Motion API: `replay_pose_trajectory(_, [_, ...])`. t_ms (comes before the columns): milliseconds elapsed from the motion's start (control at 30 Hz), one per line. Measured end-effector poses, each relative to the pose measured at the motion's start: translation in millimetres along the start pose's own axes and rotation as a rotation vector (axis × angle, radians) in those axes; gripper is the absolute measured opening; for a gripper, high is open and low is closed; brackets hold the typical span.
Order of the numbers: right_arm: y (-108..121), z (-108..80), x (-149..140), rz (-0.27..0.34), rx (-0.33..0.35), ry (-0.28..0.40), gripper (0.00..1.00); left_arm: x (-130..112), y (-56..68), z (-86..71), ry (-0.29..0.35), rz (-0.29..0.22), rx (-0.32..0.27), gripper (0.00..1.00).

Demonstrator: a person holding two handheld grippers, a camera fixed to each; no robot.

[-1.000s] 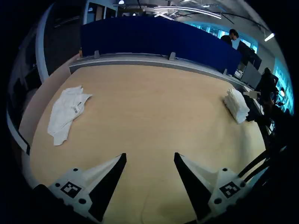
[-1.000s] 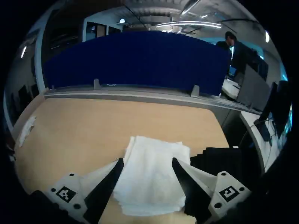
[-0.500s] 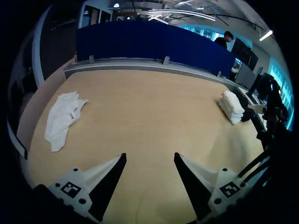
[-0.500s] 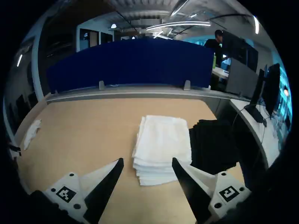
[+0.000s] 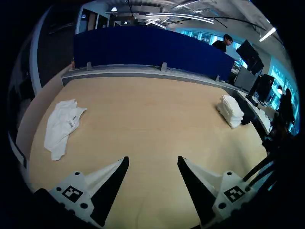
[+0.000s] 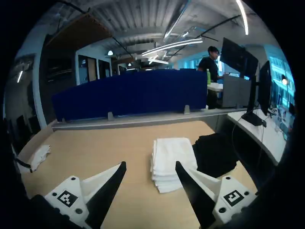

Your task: Fold towel

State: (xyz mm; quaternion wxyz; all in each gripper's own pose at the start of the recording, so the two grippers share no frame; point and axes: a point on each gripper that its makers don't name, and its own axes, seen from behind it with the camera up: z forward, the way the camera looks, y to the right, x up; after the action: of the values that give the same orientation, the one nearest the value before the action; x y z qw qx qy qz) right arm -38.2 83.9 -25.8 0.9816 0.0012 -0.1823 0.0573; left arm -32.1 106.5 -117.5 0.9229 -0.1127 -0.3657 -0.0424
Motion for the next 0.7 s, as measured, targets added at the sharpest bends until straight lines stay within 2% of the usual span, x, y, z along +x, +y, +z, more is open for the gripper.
replay_pose_trajectory(200, [-14.8,-20.6,15.7,0.012,-0.004,0.067,1.0,6.3,2.7,-4.4,0.017,0.007,-0.014,0.95])
replay_pose_trajectory(467, [-28.2,-33.7,14.5,0.022,0.01,0.062,1.0,10.6,3.6,-6.2,0.033,0.013,-0.03,0.95])
replay_pose_trajectory(700, [-41.1,-42.8,19.7,0.0,0.034,0.069,1.0,12.2,0.2,-4.4,0.032,0.013,-0.032,0.95])
